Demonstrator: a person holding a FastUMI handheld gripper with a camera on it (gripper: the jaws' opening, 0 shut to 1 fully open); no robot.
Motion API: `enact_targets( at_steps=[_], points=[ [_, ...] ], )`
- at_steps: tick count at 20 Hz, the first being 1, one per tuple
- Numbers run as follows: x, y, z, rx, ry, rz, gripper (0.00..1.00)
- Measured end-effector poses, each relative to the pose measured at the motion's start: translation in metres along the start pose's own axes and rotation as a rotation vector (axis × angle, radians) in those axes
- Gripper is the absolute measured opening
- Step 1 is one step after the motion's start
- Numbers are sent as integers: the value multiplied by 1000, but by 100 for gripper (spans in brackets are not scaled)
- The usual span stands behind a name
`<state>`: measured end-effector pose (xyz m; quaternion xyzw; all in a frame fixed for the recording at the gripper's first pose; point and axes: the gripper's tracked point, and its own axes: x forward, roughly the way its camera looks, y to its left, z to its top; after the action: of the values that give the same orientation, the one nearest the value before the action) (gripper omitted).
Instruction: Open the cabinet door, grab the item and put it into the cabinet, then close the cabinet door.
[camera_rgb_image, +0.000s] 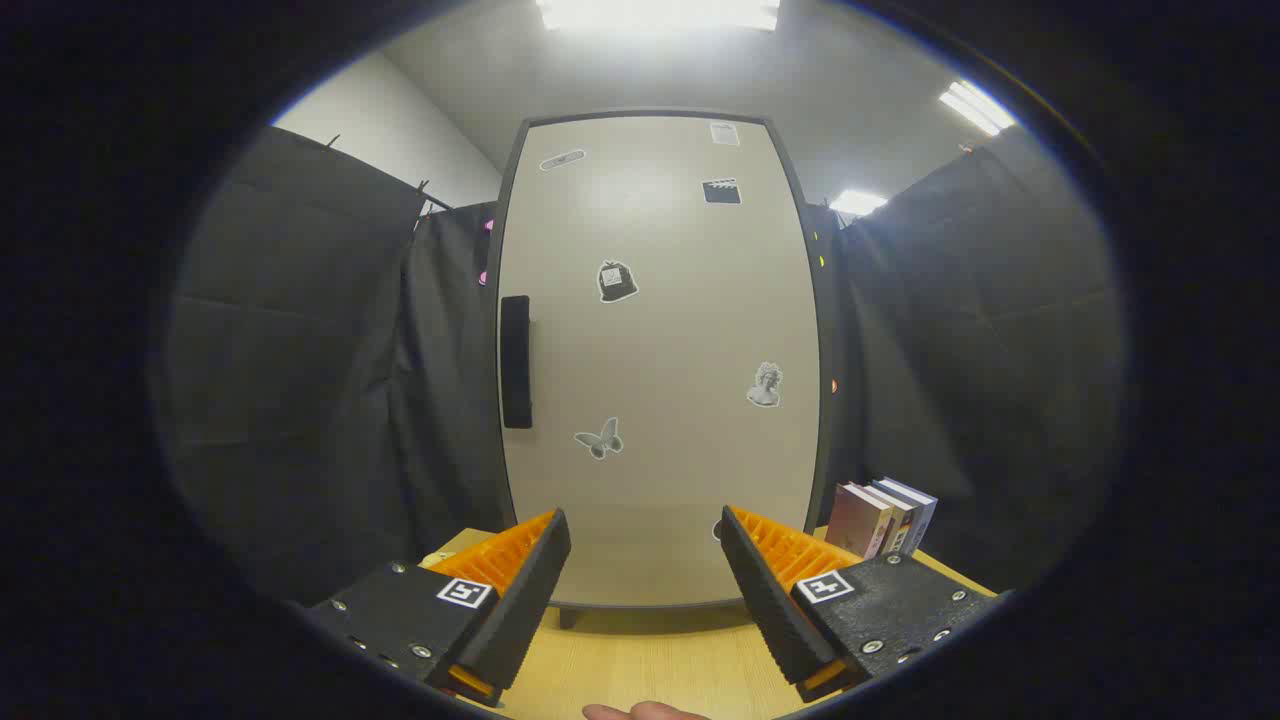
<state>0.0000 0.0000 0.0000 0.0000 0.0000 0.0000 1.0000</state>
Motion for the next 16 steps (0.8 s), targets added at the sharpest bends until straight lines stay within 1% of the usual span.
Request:
enact_targets(
  at_steps=[6,12,16],
  points=[
    [5,2,-5,15,18,-13,94],
    [11,11,-3,14,3,8,94],
    [12,9,-5,18,5,-7,95]
  ],
)
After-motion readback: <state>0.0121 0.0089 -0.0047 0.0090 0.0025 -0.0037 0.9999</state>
